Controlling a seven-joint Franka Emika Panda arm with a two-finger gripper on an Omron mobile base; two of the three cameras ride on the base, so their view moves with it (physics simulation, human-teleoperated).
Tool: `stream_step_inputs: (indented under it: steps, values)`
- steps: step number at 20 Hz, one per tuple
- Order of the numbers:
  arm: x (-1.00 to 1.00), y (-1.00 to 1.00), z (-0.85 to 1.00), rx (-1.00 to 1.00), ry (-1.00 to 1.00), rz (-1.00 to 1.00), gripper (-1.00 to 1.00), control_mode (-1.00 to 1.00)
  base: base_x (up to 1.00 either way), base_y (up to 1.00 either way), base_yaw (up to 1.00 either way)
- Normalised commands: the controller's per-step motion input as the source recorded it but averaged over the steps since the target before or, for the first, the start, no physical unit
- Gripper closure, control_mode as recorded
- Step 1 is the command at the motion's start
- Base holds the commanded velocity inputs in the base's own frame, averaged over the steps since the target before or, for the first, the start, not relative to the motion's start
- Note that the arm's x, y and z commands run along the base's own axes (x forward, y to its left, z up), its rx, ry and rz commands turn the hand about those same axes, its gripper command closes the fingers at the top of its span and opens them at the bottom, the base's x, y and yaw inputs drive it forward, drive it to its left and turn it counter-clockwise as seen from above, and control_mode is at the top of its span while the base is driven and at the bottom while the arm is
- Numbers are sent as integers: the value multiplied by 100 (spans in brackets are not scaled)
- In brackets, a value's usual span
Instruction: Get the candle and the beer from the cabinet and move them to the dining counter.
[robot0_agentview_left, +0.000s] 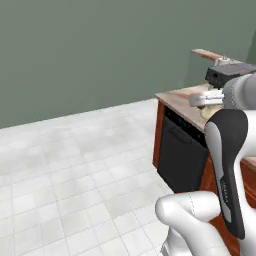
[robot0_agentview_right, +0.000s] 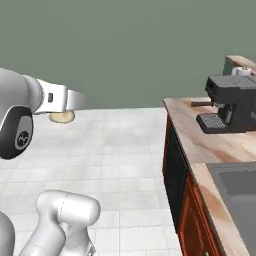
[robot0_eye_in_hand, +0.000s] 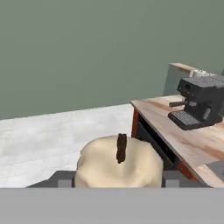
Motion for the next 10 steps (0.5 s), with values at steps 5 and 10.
stream_step_inputs:
  steps: [5, 10]
  values:
    - [0, 0, 0, 0, 0, 0, 100, 100, -1, 19, 89]
    - [0, 0, 0, 0, 0, 0, 100, 100, 84, 29, 14]
